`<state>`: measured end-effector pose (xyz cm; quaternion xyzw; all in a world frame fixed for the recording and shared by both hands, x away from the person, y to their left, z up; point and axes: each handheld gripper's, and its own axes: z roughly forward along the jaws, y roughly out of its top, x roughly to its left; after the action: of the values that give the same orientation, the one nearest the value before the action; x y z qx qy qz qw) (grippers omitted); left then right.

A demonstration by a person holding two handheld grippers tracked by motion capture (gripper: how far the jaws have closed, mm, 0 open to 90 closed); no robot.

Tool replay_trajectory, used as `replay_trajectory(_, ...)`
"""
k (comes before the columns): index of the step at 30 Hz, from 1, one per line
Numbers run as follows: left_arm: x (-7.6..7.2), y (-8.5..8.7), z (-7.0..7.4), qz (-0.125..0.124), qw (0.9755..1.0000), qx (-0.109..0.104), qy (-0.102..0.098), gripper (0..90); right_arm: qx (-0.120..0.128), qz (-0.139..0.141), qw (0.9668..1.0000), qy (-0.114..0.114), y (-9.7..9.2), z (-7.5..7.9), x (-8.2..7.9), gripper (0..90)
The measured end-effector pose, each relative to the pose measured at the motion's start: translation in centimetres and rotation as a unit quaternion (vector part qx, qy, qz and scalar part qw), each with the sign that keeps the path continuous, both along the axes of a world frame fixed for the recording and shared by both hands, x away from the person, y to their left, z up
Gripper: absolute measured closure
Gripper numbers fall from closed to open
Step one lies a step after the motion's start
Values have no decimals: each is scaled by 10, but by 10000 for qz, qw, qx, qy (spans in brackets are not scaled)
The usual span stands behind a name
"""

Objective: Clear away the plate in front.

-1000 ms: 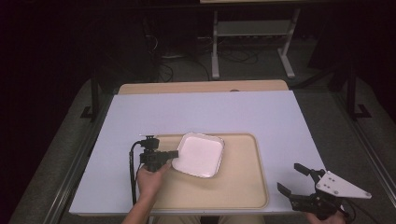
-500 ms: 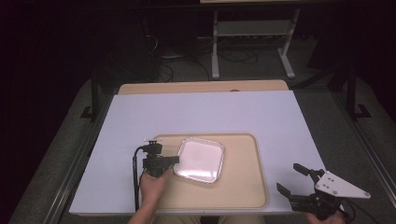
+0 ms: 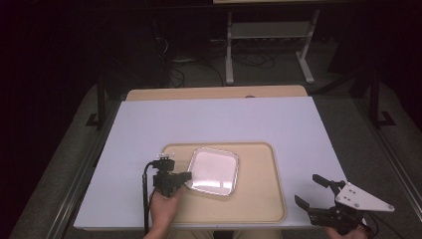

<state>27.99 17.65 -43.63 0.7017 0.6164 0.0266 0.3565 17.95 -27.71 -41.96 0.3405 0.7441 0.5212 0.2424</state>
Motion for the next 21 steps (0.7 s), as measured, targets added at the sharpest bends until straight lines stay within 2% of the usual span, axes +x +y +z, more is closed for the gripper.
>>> replay_trajectory(5, -8, 0, 2, -127, 9999, 42, 3, 788, -1, -5, 10000, 5, 0, 0, 0, 132)
replay_trajectory(8, -15, -2, 1, -197, 9997, 111, -62, 786, 5, -2, 10000, 12, 0, 0, 0, 133)
replay_trajectory(14, -24, -4, 0, -287, 9995, 109, -62, 766, -3, -2, 10000, 14, 1, 0, 0, 133)
replay_trajectory(21, -31, -8, 1, -408, 9989, 206, -127, 743, -14, 2, 10000, 12, 1, 0, 0, 133)
